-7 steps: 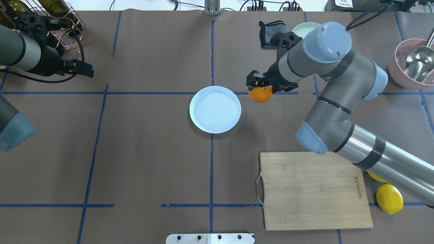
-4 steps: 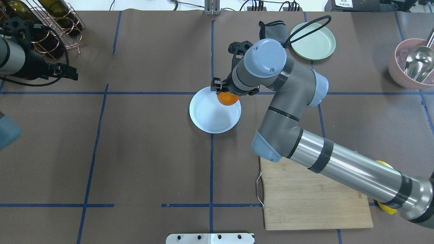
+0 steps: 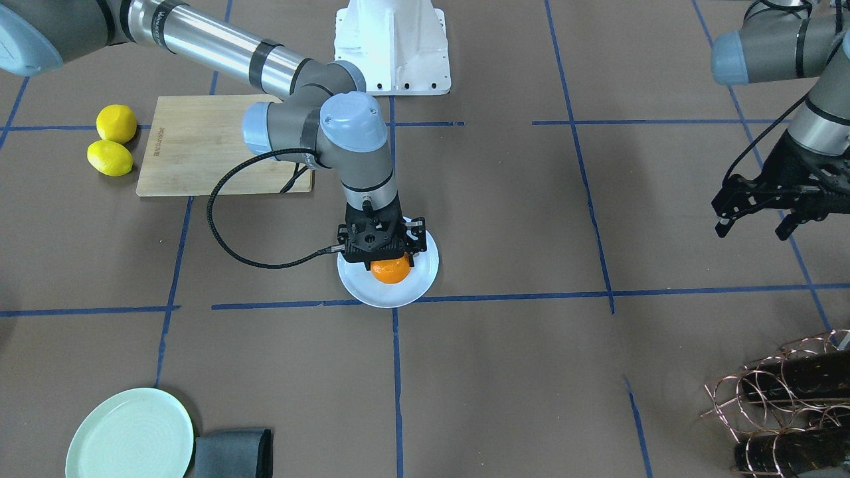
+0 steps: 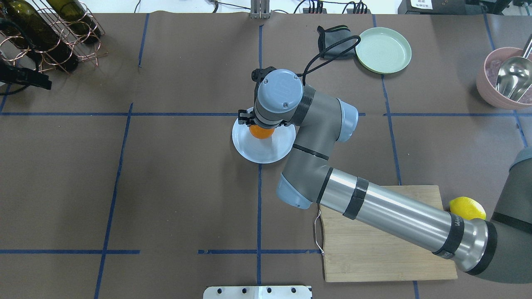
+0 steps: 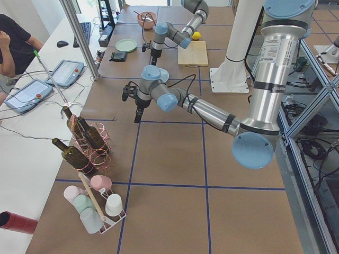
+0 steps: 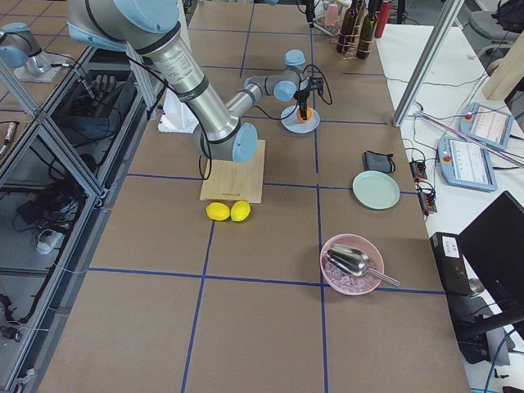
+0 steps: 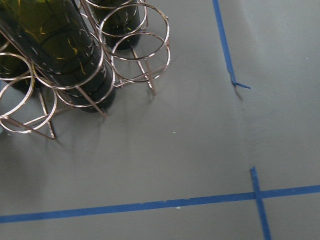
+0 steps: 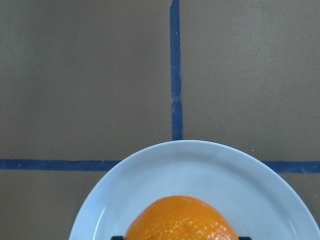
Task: Pick orange to plate
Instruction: 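Carry the orange with the right gripper over the light blue plate, then lower the orange onto the plate and open the right gripper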
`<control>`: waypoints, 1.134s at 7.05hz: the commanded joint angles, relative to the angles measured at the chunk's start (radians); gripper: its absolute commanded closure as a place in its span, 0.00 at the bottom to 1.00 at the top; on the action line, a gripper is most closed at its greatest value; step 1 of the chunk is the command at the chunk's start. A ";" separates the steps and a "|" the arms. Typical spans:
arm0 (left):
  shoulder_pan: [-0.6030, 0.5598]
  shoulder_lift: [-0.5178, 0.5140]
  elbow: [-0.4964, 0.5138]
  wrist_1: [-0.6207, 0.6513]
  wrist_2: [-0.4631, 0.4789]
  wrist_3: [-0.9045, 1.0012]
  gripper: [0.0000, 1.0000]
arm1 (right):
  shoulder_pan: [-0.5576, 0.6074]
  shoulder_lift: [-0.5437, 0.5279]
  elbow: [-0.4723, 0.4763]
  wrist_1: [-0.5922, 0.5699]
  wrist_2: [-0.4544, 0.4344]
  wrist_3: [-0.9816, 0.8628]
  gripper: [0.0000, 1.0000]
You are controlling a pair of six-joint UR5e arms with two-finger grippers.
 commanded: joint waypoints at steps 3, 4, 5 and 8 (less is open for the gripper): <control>-0.066 0.003 0.064 0.003 -0.018 0.123 0.00 | -0.008 0.043 0.013 -0.130 0.012 0.000 0.00; -0.087 0.003 0.078 0.004 -0.018 0.181 0.00 | 0.005 0.044 0.028 -0.142 0.016 -0.002 0.00; -0.121 0.003 0.110 0.018 -0.035 0.253 0.00 | 0.043 0.039 0.085 -0.229 0.041 -0.051 0.00; -0.321 0.013 0.123 0.273 -0.040 0.733 0.00 | 0.293 -0.217 0.513 -0.494 0.251 -0.383 0.00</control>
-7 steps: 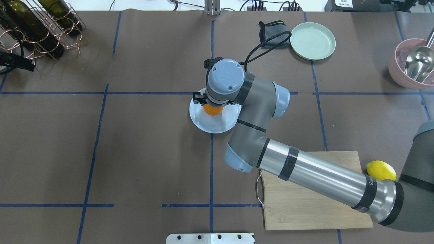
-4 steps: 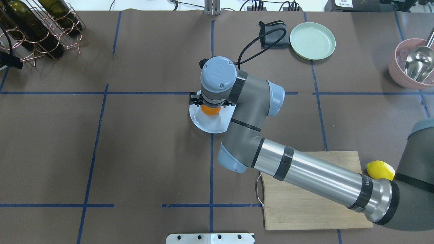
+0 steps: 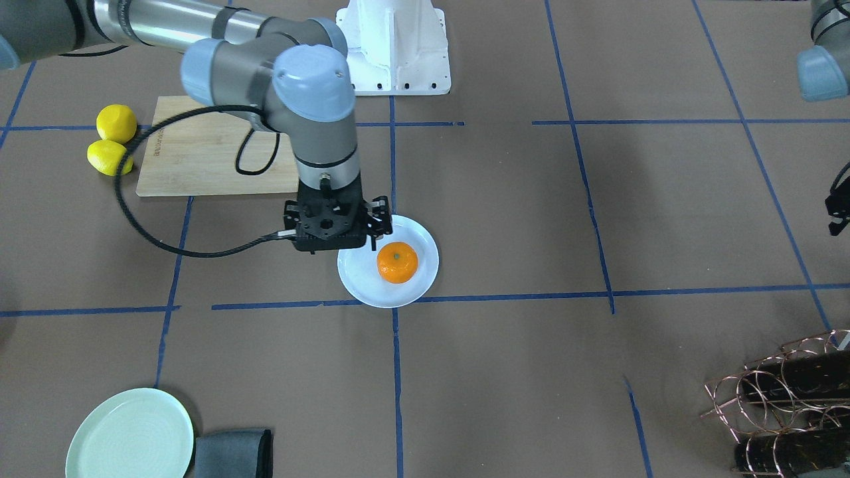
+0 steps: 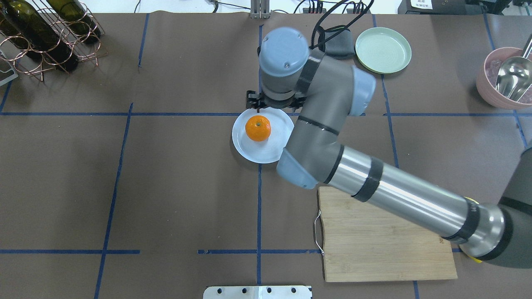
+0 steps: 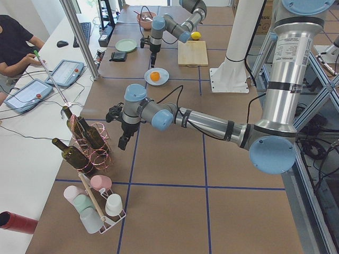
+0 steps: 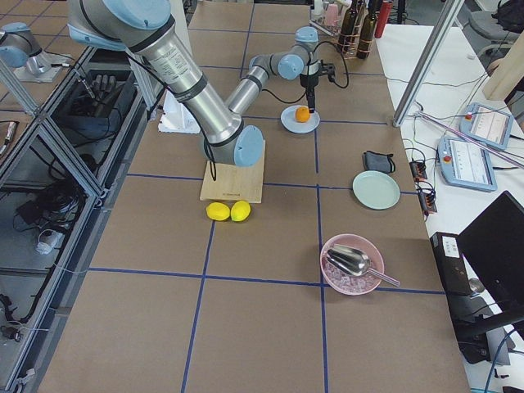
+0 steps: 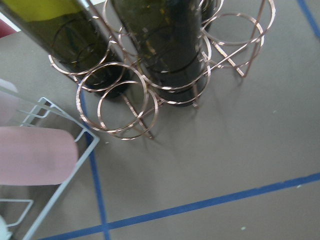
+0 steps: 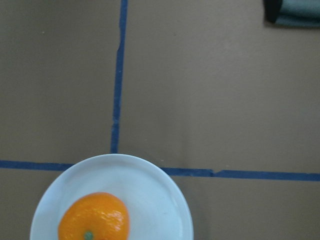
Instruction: Pick orange to plate
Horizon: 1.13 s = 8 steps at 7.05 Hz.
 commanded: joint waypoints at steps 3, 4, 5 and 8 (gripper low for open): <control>-0.157 0.075 0.016 0.284 -0.280 0.227 0.00 | 0.366 -0.345 0.244 -0.055 0.306 -0.482 0.00; -0.157 0.122 0.011 0.271 -0.307 0.230 0.00 | 0.440 -0.402 0.238 -0.057 0.344 -0.598 0.00; -0.157 0.133 0.011 0.270 -0.306 0.230 0.00 | 0.495 -0.462 0.233 -0.058 0.350 -0.715 0.00; -0.157 0.135 0.014 0.271 -0.304 0.228 0.00 | 0.713 -0.594 0.051 -0.051 0.502 -1.113 0.00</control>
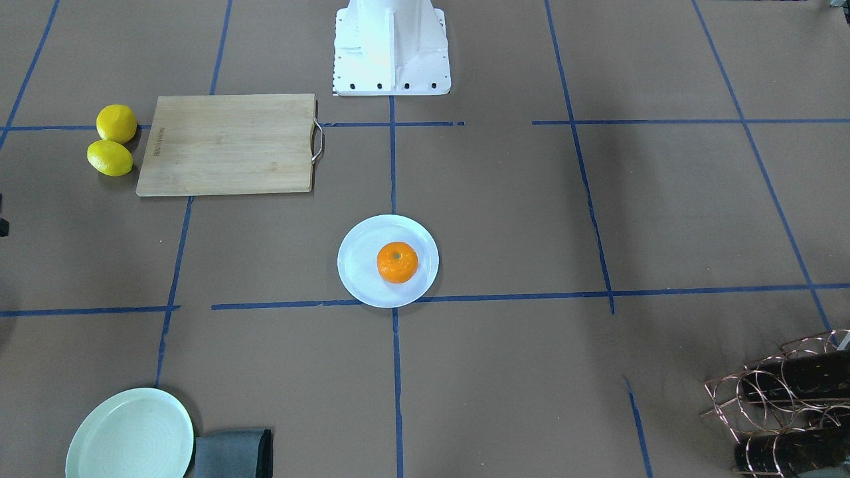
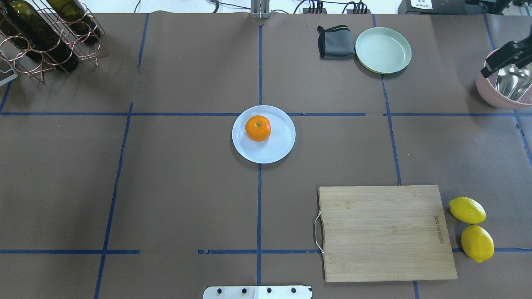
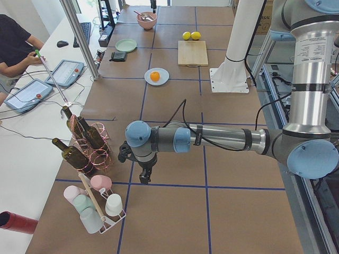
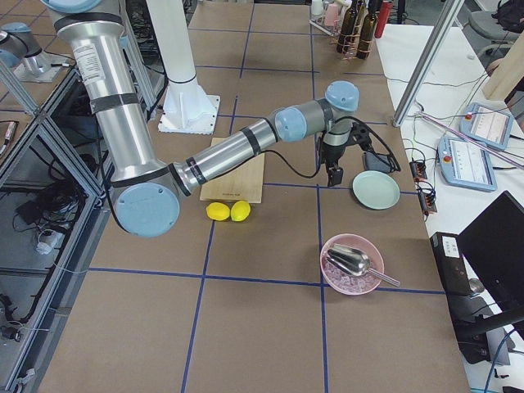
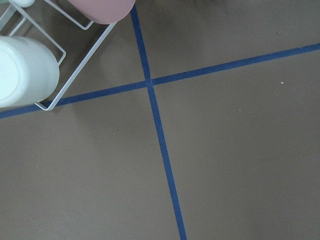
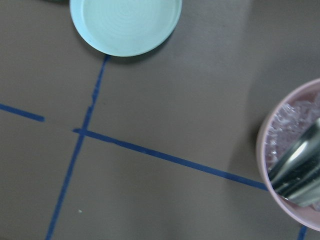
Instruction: Pick orange to plate
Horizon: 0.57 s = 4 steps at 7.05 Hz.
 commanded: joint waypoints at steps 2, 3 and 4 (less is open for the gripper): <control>-0.002 0.000 0.000 0.000 0.000 -0.002 0.00 | 0.220 -0.081 -0.234 0.007 0.060 -0.392 0.00; -0.002 0.000 0.001 0.000 0.000 0.000 0.00 | 0.266 -0.101 -0.259 0.007 0.063 -0.405 0.00; -0.002 0.002 0.001 0.000 0.001 0.000 0.00 | 0.294 -0.109 -0.259 0.007 0.072 -0.399 0.00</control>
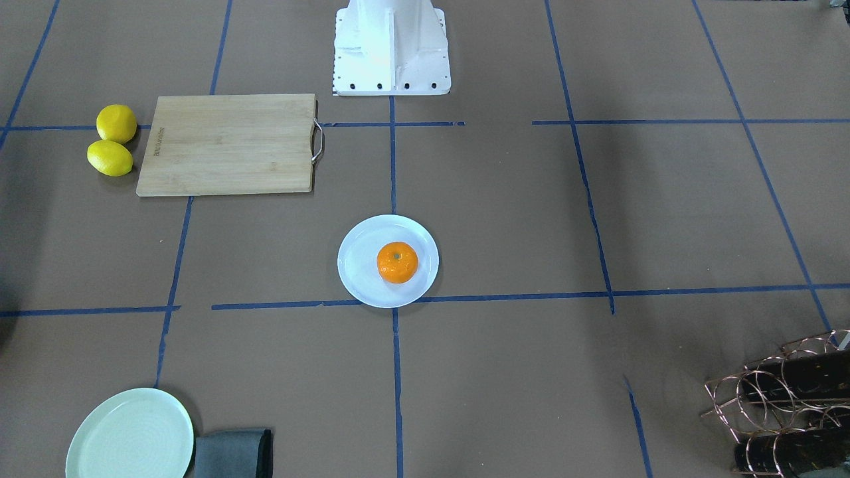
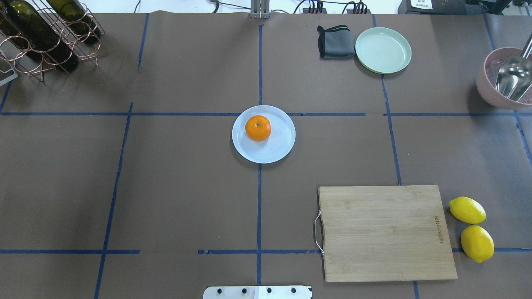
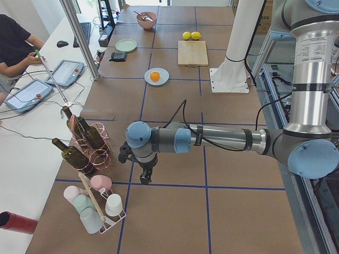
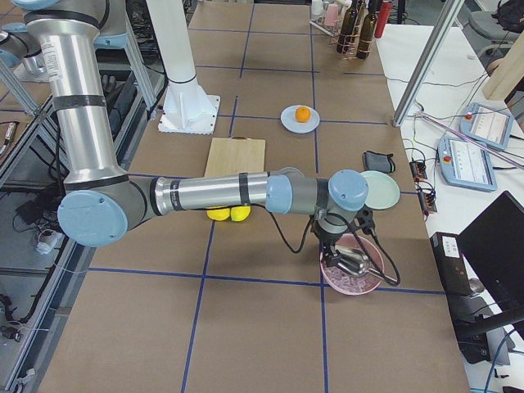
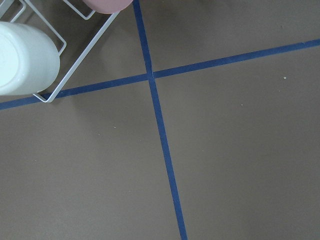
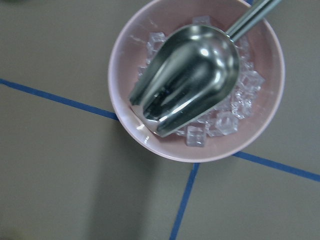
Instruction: Pick orange to plate
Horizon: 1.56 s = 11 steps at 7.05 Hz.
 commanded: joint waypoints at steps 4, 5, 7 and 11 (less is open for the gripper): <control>-0.002 0.001 0.001 0.000 0.004 -0.003 0.00 | 0.047 -0.110 -0.029 0.139 -0.007 0.110 0.00; -0.003 0.001 0.001 0.000 0.004 -0.004 0.00 | 0.047 -0.126 -0.043 0.219 -0.007 0.185 0.00; -0.003 0.001 0.001 0.002 0.004 -0.004 0.00 | 0.047 -0.125 -0.045 0.227 -0.007 0.262 0.00; -0.005 0.001 0.001 0.002 0.004 -0.009 0.00 | 0.047 -0.120 -0.043 0.227 -0.006 0.264 0.00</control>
